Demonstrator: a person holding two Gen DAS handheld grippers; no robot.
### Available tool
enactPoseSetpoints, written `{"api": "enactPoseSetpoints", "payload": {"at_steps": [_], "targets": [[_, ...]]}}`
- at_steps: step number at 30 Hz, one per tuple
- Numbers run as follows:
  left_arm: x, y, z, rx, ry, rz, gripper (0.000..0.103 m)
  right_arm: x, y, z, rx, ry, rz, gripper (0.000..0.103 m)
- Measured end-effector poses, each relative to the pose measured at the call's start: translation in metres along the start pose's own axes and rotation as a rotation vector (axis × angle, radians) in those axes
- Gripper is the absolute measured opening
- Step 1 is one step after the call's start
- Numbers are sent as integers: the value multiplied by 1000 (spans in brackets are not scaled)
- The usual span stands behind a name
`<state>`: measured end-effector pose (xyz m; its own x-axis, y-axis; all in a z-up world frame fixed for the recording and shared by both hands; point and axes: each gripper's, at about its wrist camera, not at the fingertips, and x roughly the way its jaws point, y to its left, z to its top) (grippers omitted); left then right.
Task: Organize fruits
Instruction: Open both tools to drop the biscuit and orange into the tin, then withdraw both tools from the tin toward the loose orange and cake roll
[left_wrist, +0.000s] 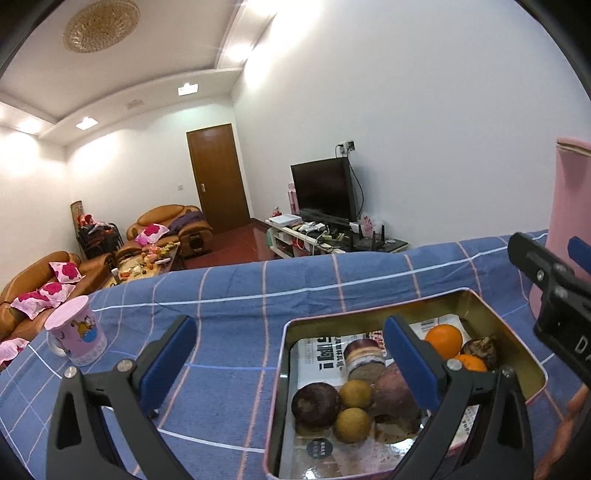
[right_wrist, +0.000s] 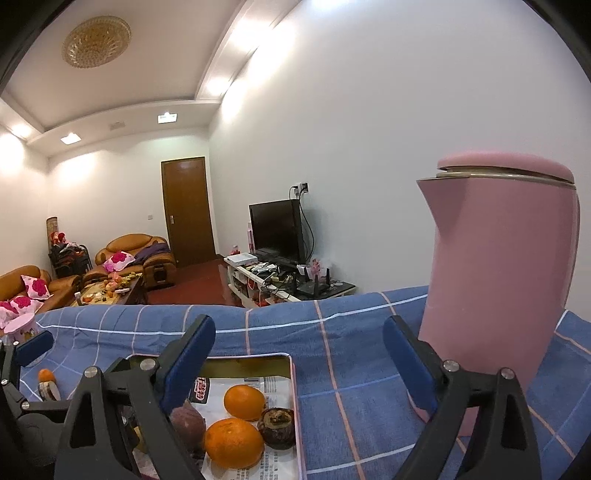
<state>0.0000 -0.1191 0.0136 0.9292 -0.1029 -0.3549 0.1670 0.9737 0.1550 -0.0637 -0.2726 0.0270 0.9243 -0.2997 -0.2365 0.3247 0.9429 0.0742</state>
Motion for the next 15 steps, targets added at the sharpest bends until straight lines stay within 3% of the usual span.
{"api": "enactPoseSetpoints", "payload": {"at_steps": [15], "targets": [[-18, 12, -9, 2, -7, -11, 103, -26, 15, -9, 5, 19, -15, 93]]}}
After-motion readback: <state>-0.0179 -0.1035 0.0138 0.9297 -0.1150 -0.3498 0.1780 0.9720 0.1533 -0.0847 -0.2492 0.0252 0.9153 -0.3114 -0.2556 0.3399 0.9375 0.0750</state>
